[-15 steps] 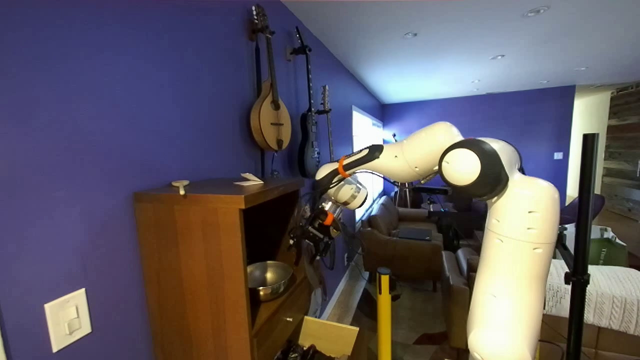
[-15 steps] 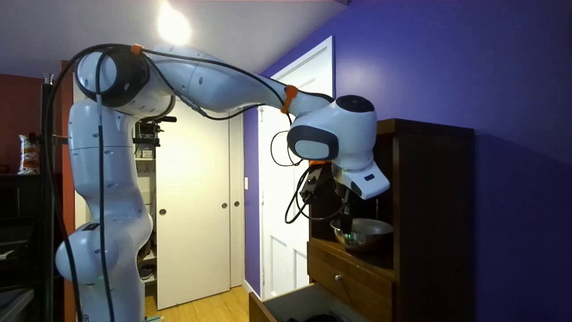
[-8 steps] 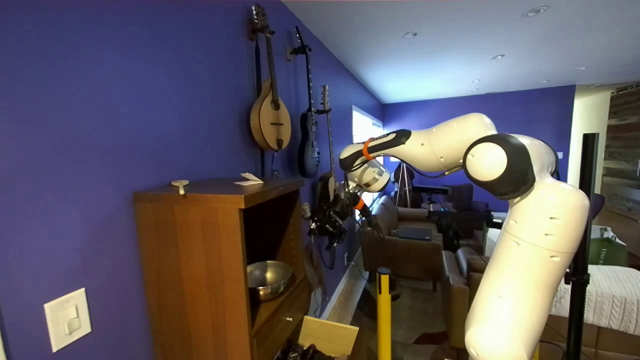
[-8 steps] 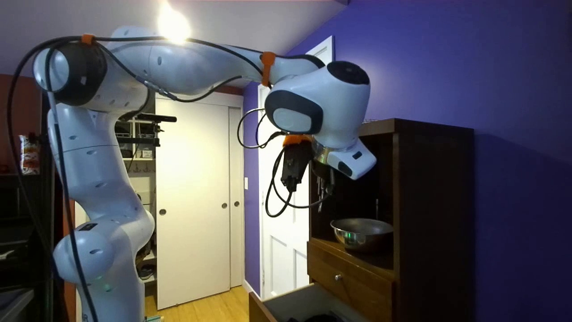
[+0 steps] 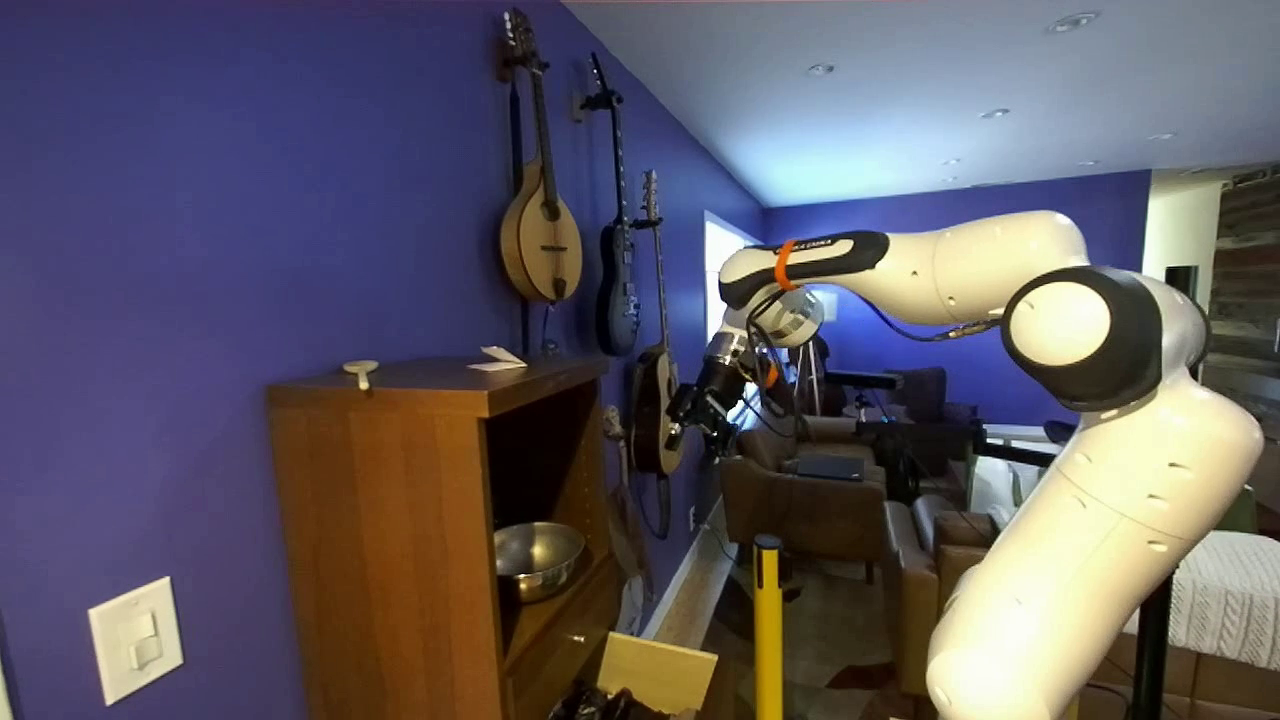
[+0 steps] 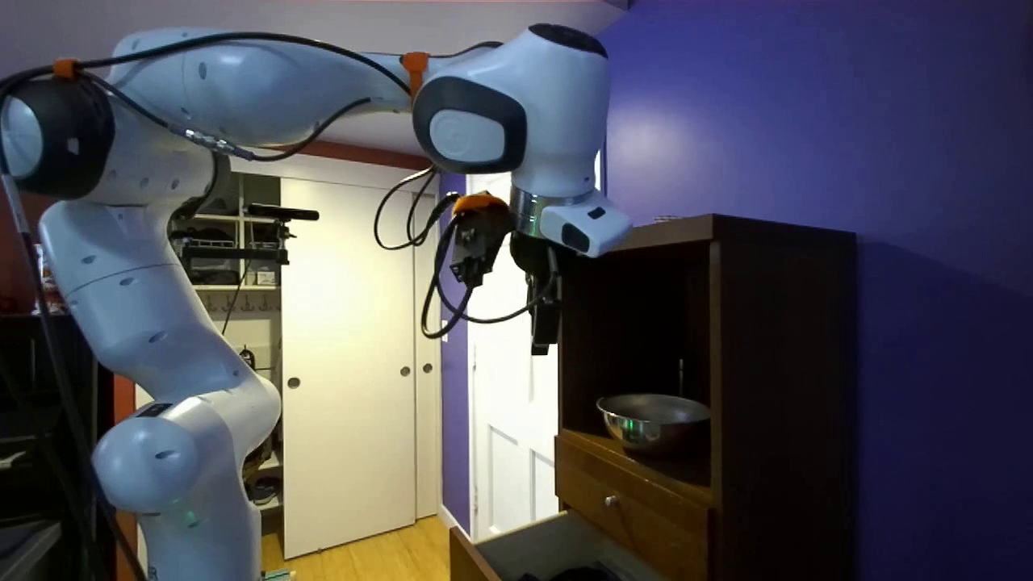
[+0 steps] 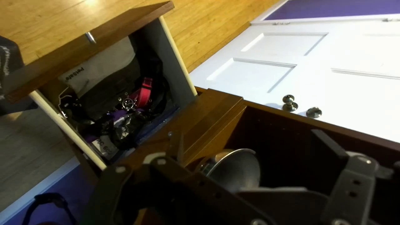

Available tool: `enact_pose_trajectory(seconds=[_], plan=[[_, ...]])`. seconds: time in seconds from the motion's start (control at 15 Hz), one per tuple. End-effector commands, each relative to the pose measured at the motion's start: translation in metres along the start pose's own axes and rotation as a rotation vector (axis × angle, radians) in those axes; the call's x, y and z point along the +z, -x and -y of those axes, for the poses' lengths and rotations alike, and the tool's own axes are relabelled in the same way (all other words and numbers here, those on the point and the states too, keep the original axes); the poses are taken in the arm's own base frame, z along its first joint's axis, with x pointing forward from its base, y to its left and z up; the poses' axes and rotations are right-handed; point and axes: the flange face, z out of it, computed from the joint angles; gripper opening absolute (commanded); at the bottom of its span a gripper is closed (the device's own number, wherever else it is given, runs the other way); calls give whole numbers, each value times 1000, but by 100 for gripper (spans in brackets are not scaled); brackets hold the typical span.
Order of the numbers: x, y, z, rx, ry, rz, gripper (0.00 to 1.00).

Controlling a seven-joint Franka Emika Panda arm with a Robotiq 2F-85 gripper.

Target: Pick up the metallic dish pan from the top of the cabinet and place it in the top shelf

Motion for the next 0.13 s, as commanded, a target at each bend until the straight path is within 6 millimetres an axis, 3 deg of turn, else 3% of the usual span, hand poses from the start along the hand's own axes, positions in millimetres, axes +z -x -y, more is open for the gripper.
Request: enact_pose_trajectory(seconds=[0.0,0.07], plan=[[-3,3,2,-6,3,6,100],[-3,4,3,-8,4,7,100]])
